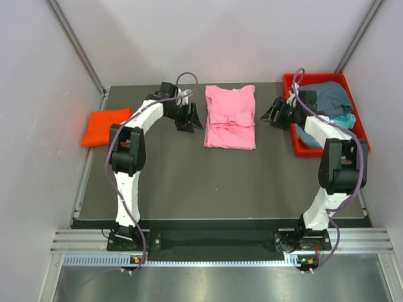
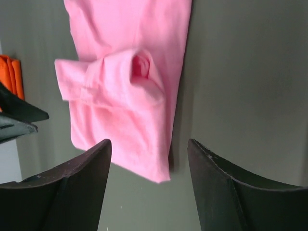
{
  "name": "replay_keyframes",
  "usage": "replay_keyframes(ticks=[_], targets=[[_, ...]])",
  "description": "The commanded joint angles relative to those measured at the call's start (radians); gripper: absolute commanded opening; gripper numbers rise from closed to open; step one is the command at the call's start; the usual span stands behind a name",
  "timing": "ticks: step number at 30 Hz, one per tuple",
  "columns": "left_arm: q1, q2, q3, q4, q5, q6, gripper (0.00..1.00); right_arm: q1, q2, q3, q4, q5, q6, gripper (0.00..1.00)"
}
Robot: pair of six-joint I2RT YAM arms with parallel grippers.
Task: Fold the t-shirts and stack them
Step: Fold the tshirt
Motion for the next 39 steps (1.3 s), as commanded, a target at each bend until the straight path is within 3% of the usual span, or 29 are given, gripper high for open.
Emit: replay_keyframes(ticks=[1,10,30,34,39], targets=[[0.012,-0.048,-0.115,0.011,0.121,-0.078,0.63,0.015,-0.050,-0.134,0.043,-0.071,0.034,0.64],[0.015,-0.019,-0.244,0.173,0.253,-0.233,0.69,0.019,-0.037,-0.276,0.063,-0.117,0.067,0.63],[-0.034,0.118,-0.183,0.245,0.250,-0.276,0.70,0.096,0.088,-0.248,0.180,-0.148,0.157,0.59],[-0.041,0.133,-0.172,0.251,0.252,-0.285,0.67,0.110,0.109,-0.244,0.187,-0.147,0.162,0.58],[-0.041,0.139,-0.180,0.255,0.261,-0.288,0.54,0.124,0.134,-0.227,0.195,-0.141,0.169,0.52]])
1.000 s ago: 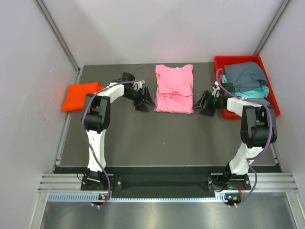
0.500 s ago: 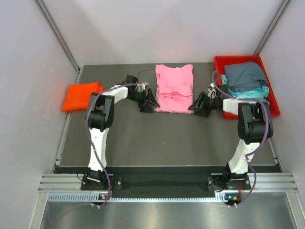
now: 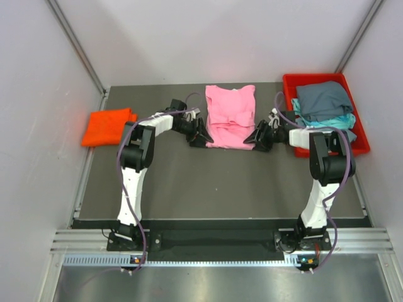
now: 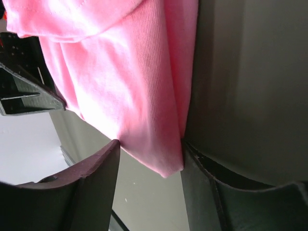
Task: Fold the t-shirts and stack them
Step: Fold the tshirt
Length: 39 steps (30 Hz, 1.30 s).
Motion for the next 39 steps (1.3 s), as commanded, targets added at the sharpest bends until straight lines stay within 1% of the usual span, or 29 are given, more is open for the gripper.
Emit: replay_keyframes(ticks=[1,3,4,5,6,7,8,9,10,11,12,13,18,21,24,27,30,31,32,33,35,38,39], targets=[[-0.005,0.024,0.006,0.041,-0.008,0.006,0.53,0.031,0.041,0.039,0.015,0.035,-0.005,0.52],[-0.005,0.026,0.006,0.049,-0.002,0.000,0.48,0.036,0.044,0.043,0.010,0.037,-0.007,0.50],[-0.005,0.024,0.005,0.052,0.000,-0.006,0.46,0.039,0.046,0.046,0.008,0.040,-0.008,0.42],[-0.005,0.024,0.005,0.056,0.003,-0.007,0.44,0.039,0.044,0.046,0.004,0.043,-0.010,0.37],[-0.003,0.023,0.003,0.059,0.009,-0.011,0.39,0.039,0.041,0.046,0.001,0.046,-0.014,0.33],[-0.003,0.020,0.000,0.062,0.010,-0.016,0.37,0.039,0.037,0.045,-0.002,0.051,-0.019,0.23],[-0.003,0.018,-0.003,0.067,0.010,-0.019,0.35,0.040,0.033,0.043,-0.013,0.052,-0.022,0.17],[-0.002,0.015,-0.006,0.070,0.020,-0.026,0.26,0.039,0.027,0.042,-0.021,0.058,-0.032,0.12],[-0.002,0.005,-0.014,0.075,0.023,-0.030,0.17,0.040,0.014,0.037,-0.027,0.064,-0.039,0.04],[0.000,-0.002,-0.018,0.078,0.026,-0.036,0.09,0.039,0.004,0.034,-0.031,0.066,-0.040,0.01],[0.001,-0.009,-0.023,0.081,0.032,-0.042,0.03,0.039,-0.006,0.030,-0.035,0.068,-0.046,0.00],[0.001,-0.032,-0.025,0.082,0.035,-0.046,0.00,0.037,-0.032,0.020,-0.036,0.072,-0.045,0.00],[0.003,-0.117,-0.003,0.102,0.052,-0.072,0.00,0.031,-0.141,0.039,-0.038,0.066,-0.054,0.00],[0.003,-0.179,0.076,0.101,0.043,-0.063,0.00,0.026,-0.218,0.111,-0.056,0.061,-0.068,0.00],[0.003,-0.247,0.075,0.089,0.049,-0.063,0.00,0.017,-0.284,0.163,-0.094,0.063,-0.074,0.00],[0.003,-0.285,0.005,0.056,0.060,-0.054,0.00,0.019,-0.316,0.133,-0.136,0.058,-0.097,0.00],[-0.002,-0.357,-0.053,0.013,0.050,-0.022,0.00,0.017,-0.368,0.054,-0.156,0.054,-0.100,0.00],[-0.003,-0.388,-0.070,0.007,0.046,-0.013,0.00,0.016,-0.390,0.006,-0.156,0.051,-0.102,0.00],[-0.005,-0.402,-0.087,-0.003,0.040,0.004,0.00,0.017,-0.401,-0.019,-0.156,0.051,-0.103,0.00],[-0.006,-0.413,-0.115,-0.037,0.014,0.054,0.00,0.017,-0.414,-0.042,-0.156,0.055,-0.109,0.00],[-0.011,-0.443,-0.146,-0.036,0.004,0.070,0.00,0.019,-0.454,-0.084,-0.157,0.057,-0.108,0.00],[-0.014,-0.460,-0.085,-0.030,-0.005,0.070,0.00,0.003,-0.490,-0.040,-0.154,0.049,-0.112,0.00],[-0.016,-0.456,-0.048,-0.054,-0.009,0.079,0.00,-0.006,-0.491,-0.023,-0.160,0.049,-0.111,0.00]])
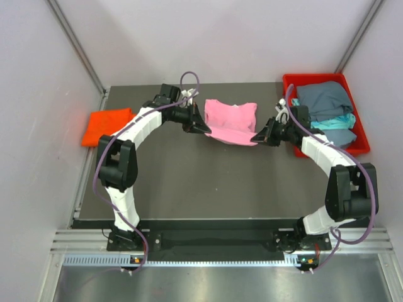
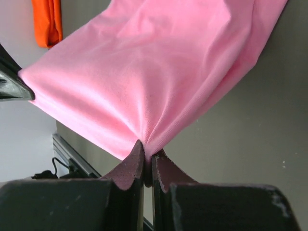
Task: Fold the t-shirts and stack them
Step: Fold the tshirt
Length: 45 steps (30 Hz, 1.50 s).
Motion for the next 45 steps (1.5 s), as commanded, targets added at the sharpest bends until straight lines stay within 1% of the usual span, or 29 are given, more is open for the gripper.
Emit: replay_keyframes(ticks=[1,2,3,10,12,14,17,18,20,21,23,24,27,33,41,45], targets=[[0.006,-0.050,0.077,-0.037,-0.006,0.055,0.00,-0.044,-0.080,0.079,0.021,0.002,-0.026,0.00],[0.006,-0.049,0.074,-0.049,-0.006,0.063,0.00,-0.050,-0.080,0.081,0.018,0.004,-0.026,0.00],[0.006,-0.049,0.039,-0.055,-0.003,0.068,0.00,-0.056,-0.080,0.075,0.014,0.005,-0.026,0.00],[-0.011,-0.131,-0.170,-0.051,0.007,0.054,0.00,-0.059,-0.170,-0.083,-0.009,0.010,-0.036,0.00],[-0.014,-0.136,-0.198,-0.045,0.009,0.052,0.00,-0.061,-0.190,-0.097,-0.006,0.013,-0.044,0.00],[-0.014,-0.130,-0.186,-0.031,-0.003,0.051,0.00,-0.062,-0.187,-0.097,0.003,0.015,-0.044,0.00],[-0.014,-0.075,-0.081,-0.032,-0.006,0.055,0.00,-0.063,-0.155,-0.056,0.021,0.015,-0.044,0.00],[-0.014,-0.032,-0.007,-0.042,-0.008,0.066,0.00,-0.062,-0.141,-0.040,0.026,0.016,-0.044,0.00],[-0.012,0.013,0.067,-0.054,-0.014,0.078,0.00,-0.062,-0.089,0.018,0.047,0.015,-0.047,0.00],[-0.011,0.057,0.133,-0.057,-0.020,0.089,0.00,-0.064,-0.049,0.061,0.052,0.015,-0.046,0.00],[-0.008,0.094,0.190,-0.055,-0.042,0.092,0.00,-0.066,-0.006,0.105,0.069,0.015,-0.038,0.00],[-0.006,0.132,0.245,-0.054,-0.043,0.097,0.00,-0.069,0.041,0.154,0.075,0.013,-0.041,0.00],[0.003,0.212,0.343,-0.069,-0.052,0.121,0.00,-0.070,0.138,0.245,0.090,0.019,-0.043,0.00],[0.014,0.356,0.494,-0.055,-0.095,0.161,0.00,-0.067,0.308,0.401,0.110,0.024,-0.049,0.00],[0.014,0.491,0.664,0.038,-0.166,0.184,0.00,-0.058,0.457,0.509,0.133,0.039,-0.050,0.00],[0.014,0.537,0.707,0.078,-0.192,0.195,0.00,-0.053,0.535,0.573,0.150,0.050,-0.047,0.00]])
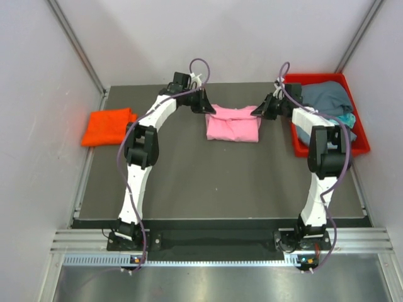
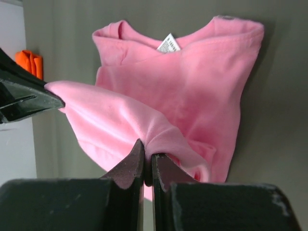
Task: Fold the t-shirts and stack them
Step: Fold the tshirt, then neatly place the folded tshirt to the corner
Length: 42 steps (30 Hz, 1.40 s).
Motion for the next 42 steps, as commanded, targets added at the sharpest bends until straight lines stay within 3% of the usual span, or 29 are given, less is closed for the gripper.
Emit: replay_keyframes(ticks=[1,14,16,18,19,22,25,29,35,42], targets=[[0.006,0.012,0.068,0.100,-0.044,0.037,0.00,0.002,0.052,0.101,0.069,0.017,-0.016,0.00],[0.031,0.065,0.136,0.160,-0.129,0.032,0.00,0.020,0.236,0.352,0.084,0.045,0.004,0.00],[0.031,0.088,0.150,0.175,-0.154,0.035,0.15,0.029,0.260,0.362,0.093,0.051,0.007,0.05],[0.026,0.109,0.179,0.174,-0.242,0.034,0.39,0.034,0.270,0.373,0.101,0.063,0.004,0.24],[0.025,0.111,0.194,0.164,-0.278,0.040,0.49,0.032,0.265,0.379,0.103,0.080,-0.009,0.43],[0.019,0.062,0.245,0.124,-0.383,0.052,0.69,0.029,0.212,0.407,0.092,0.089,-0.062,0.57],[0.028,-0.032,0.223,0.098,-0.358,0.065,0.75,0.014,0.126,0.421,0.083,0.088,-0.107,0.65],[0.074,-0.112,0.061,0.086,-0.216,-0.015,0.79,0.012,0.050,0.396,0.067,0.055,-0.087,0.65],[0.144,-0.141,-0.180,0.112,0.025,-0.168,0.82,0.051,0.049,0.245,0.052,0.008,-0.024,0.64],[0.163,-0.119,-0.269,0.135,0.103,-0.198,0.84,0.080,0.090,0.184,0.055,-0.004,-0.027,0.64]])
